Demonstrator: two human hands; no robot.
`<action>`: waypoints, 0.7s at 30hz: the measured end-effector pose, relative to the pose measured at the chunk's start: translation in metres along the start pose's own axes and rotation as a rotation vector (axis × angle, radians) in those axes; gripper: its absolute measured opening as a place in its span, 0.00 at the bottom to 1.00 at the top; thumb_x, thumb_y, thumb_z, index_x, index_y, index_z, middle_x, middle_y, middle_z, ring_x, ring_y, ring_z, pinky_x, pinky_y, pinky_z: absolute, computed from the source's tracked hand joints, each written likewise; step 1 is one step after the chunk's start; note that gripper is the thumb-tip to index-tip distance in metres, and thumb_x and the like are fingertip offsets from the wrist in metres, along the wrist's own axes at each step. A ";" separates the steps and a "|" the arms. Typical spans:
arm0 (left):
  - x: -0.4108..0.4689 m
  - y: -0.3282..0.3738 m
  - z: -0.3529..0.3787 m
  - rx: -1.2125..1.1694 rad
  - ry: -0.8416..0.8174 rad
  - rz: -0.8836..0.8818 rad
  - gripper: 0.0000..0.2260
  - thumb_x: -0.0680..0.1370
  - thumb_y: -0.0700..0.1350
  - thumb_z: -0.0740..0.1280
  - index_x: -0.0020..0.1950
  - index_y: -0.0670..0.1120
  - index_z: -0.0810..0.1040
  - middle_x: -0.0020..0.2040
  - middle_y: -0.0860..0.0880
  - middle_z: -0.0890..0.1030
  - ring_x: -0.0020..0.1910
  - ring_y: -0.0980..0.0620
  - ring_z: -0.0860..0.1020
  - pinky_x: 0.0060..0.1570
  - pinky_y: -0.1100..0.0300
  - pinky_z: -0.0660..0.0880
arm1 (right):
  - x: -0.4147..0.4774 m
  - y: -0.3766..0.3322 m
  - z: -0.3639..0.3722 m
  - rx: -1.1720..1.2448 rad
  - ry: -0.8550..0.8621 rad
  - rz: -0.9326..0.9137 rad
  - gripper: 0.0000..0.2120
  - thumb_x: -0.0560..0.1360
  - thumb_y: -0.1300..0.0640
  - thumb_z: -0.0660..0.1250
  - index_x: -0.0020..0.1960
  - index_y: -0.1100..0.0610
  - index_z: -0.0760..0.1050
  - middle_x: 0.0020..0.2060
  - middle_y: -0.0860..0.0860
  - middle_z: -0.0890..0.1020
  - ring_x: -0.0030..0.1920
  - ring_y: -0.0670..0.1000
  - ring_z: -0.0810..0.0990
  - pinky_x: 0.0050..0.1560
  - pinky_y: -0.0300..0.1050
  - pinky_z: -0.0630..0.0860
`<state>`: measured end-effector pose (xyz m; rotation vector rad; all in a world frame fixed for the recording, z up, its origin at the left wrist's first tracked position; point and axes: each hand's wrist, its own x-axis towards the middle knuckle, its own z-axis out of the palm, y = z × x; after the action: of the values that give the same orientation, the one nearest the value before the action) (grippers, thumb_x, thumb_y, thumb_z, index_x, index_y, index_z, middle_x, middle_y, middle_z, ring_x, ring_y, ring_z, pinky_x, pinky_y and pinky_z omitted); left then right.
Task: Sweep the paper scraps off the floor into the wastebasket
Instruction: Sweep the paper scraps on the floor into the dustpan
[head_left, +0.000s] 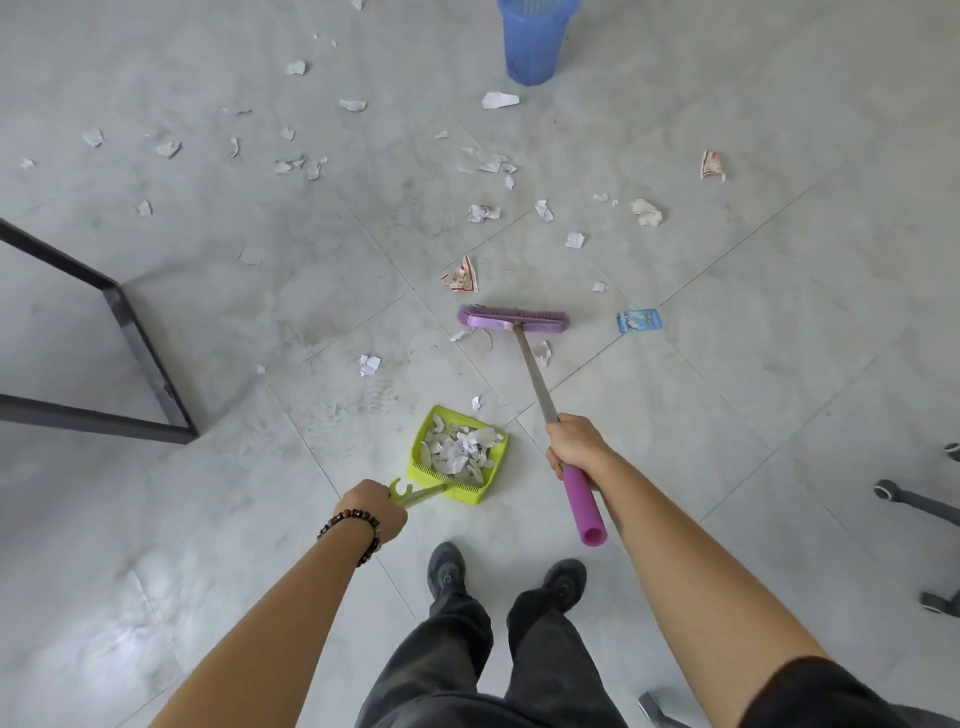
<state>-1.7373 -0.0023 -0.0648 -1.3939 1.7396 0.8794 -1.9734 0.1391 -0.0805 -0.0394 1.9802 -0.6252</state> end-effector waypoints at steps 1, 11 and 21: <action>0.001 0.000 0.001 -0.010 0.003 0.001 0.07 0.73 0.37 0.57 0.43 0.43 0.74 0.33 0.47 0.72 0.28 0.50 0.69 0.27 0.64 0.67 | 0.004 0.001 0.004 -0.077 -0.013 0.011 0.09 0.72 0.64 0.55 0.50 0.59 0.71 0.24 0.55 0.76 0.24 0.55 0.73 0.32 0.45 0.73; 0.010 0.017 -0.011 0.022 0.009 0.015 0.06 0.75 0.39 0.58 0.38 0.42 0.72 0.31 0.48 0.74 0.27 0.50 0.72 0.24 0.64 0.68 | -0.064 0.055 -0.051 -0.186 -0.198 0.137 0.04 0.76 0.63 0.58 0.44 0.57 0.70 0.26 0.55 0.71 0.21 0.51 0.68 0.23 0.39 0.67; -0.002 0.016 -0.013 0.057 -0.057 -0.001 0.08 0.74 0.36 0.55 0.43 0.41 0.73 0.29 0.46 0.70 0.25 0.49 0.68 0.25 0.64 0.66 | -0.074 0.037 -0.081 0.235 -0.086 0.208 0.10 0.79 0.61 0.57 0.53 0.53 0.76 0.28 0.53 0.68 0.20 0.45 0.63 0.21 0.31 0.62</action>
<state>-1.7544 -0.0097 -0.0552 -1.3200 1.7084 0.8539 -1.9966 0.2256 -0.0074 0.2761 1.7889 -0.7026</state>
